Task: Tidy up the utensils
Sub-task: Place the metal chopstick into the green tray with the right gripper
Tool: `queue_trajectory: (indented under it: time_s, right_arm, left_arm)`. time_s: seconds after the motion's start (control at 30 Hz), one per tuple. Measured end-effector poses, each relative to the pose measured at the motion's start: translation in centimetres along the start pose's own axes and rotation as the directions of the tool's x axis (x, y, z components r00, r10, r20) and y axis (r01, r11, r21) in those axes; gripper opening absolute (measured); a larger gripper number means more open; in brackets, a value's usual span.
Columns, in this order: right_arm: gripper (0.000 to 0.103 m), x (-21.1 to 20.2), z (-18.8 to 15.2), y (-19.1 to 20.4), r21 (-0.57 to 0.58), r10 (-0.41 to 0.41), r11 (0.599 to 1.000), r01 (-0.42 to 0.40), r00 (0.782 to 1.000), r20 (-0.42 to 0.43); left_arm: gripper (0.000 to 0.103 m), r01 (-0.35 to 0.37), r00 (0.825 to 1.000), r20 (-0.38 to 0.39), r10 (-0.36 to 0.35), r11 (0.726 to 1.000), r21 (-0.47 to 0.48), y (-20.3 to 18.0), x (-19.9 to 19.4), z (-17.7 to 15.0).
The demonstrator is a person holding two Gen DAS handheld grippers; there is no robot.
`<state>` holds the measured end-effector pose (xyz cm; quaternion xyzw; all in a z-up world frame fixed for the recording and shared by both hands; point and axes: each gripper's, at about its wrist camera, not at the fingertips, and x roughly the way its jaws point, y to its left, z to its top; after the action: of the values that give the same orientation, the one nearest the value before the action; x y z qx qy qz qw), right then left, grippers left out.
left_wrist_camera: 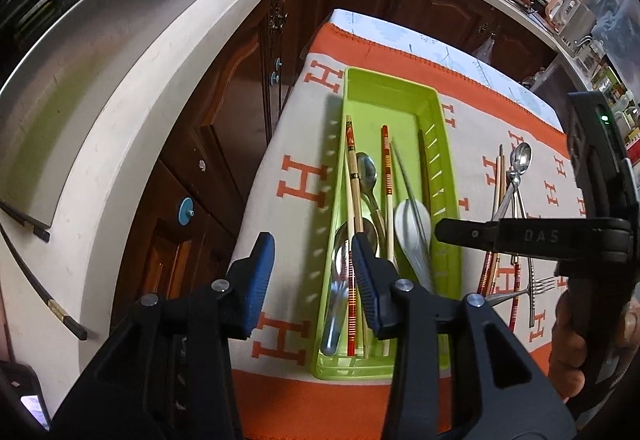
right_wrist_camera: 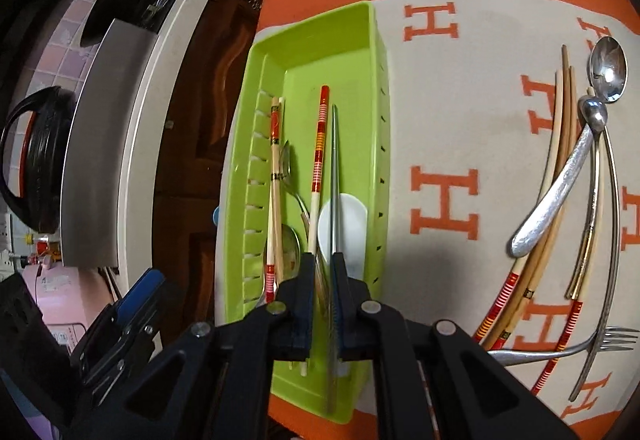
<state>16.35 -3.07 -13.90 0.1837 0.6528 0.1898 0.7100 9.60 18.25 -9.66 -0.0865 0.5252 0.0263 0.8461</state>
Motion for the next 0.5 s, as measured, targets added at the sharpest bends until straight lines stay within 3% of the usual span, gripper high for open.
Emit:
queue_trajectory:
  time_s: [0.2,0.5]
  right_arm:
    - [0.008,-1.1,-0.8,-0.6,-0.005,0.011,1.000,-0.011,1.000,0.014]
    - [0.008,-3.7,-3.0,-3.8,-0.002,-0.044,0.999,0.044,0.997,0.069]
  left_arm:
    - [0.037,0.002,1.000,-0.024,-0.002,1.000,-0.011,-0.1,0.7,-0.5]
    - [0.037,0.010,0.999,-0.040,-0.009,1.000,0.027,-1.9,0.9,-1.0]
